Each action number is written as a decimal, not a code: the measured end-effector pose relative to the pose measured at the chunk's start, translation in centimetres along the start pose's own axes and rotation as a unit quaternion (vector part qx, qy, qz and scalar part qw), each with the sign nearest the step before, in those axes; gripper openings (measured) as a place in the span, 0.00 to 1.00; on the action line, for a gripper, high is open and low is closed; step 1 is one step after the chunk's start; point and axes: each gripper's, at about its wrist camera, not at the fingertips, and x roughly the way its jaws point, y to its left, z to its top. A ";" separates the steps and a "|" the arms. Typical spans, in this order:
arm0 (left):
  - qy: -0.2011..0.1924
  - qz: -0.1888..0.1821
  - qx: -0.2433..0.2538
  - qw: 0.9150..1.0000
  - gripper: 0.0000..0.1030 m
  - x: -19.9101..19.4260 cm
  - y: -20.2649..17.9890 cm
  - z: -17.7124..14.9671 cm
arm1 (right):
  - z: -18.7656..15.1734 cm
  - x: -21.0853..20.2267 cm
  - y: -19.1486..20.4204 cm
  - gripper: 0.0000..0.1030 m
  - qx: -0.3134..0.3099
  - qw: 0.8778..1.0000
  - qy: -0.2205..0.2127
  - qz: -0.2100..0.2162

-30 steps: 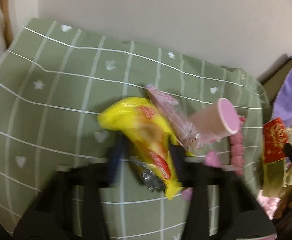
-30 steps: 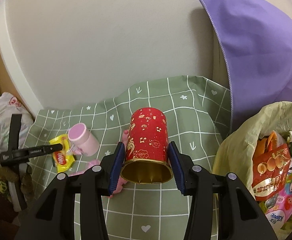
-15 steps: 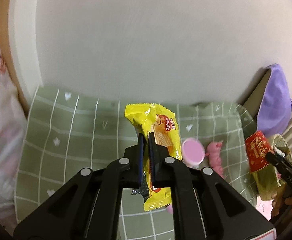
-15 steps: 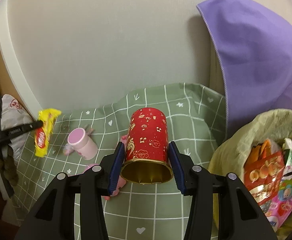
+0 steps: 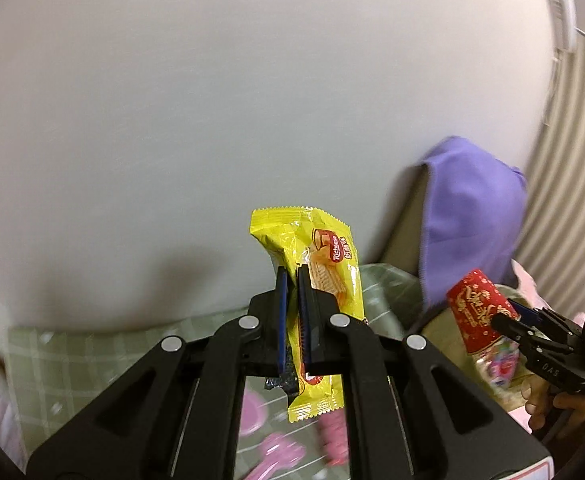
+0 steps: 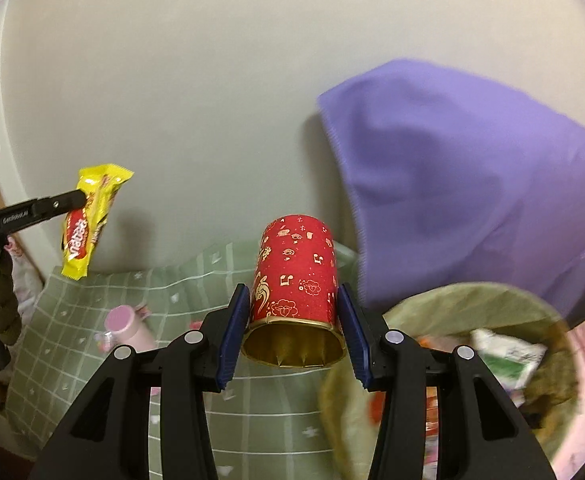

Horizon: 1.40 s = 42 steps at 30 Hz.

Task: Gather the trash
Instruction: 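Carry the red cup and yellow wafer bag over the trash bag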

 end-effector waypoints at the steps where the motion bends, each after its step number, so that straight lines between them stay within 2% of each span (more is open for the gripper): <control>1: 0.001 -0.016 0.006 1.000 0.05 0.7 -1.1 0.4 | 0.2 -0.5 -0.6 0.42 -0.001 1.000 -0.005 -0.012; 7: 0.031 -0.105 0.020 0.994 0.05 5.2 -7.3 1.7 | 0.2 -2.6 -5.1 0.42 0.028 0.997 -0.018 -0.073; 11: 0.049 -0.156 0.042 0.986 0.05 7.7 -11.9 1.5 | -0.4 -4.2 -8.9 0.42 0.056 0.992 -0.021 -0.112; 17: 0.083 -0.200 0.066 0.974 0.05 10.0 -17.0 0.1 | -1.4 -6.1 -12.8 0.42 0.093 0.984 -0.029 -0.147; 22: 0.099 -0.233 0.091 0.963 0.05 10.7 -20.6 -1.5 | -1.9 -7.0 -14.0 0.42 0.104 0.981 -0.031 -0.162; 28: 0.096 -0.272 0.095 0.953 0.05 11.9 -24.4 -3.8 | -2.6 -8.3 -15.6 0.42 0.117 0.977 -0.038 -0.174; 33: 0.131 -0.280 0.118 0.944 0.05 13.9 -26.5 -7.0 | -3.4 -9.7 -16.2 0.42 0.122 0.976 -0.046 -0.174; 39: 0.172 -0.225 0.186 0.941 0.05 15.5 -27.4 -9.8 | -5.0 -9.2 -15.7 0.42 0.118 0.981 -0.027 -0.150; 42: 0.178 -0.236 0.164 0.941 0.05 15.5 -26.1 -9.6 | -5.6 -7.3 -15.0 0.42 0.110 0.987 -0.005 -0.117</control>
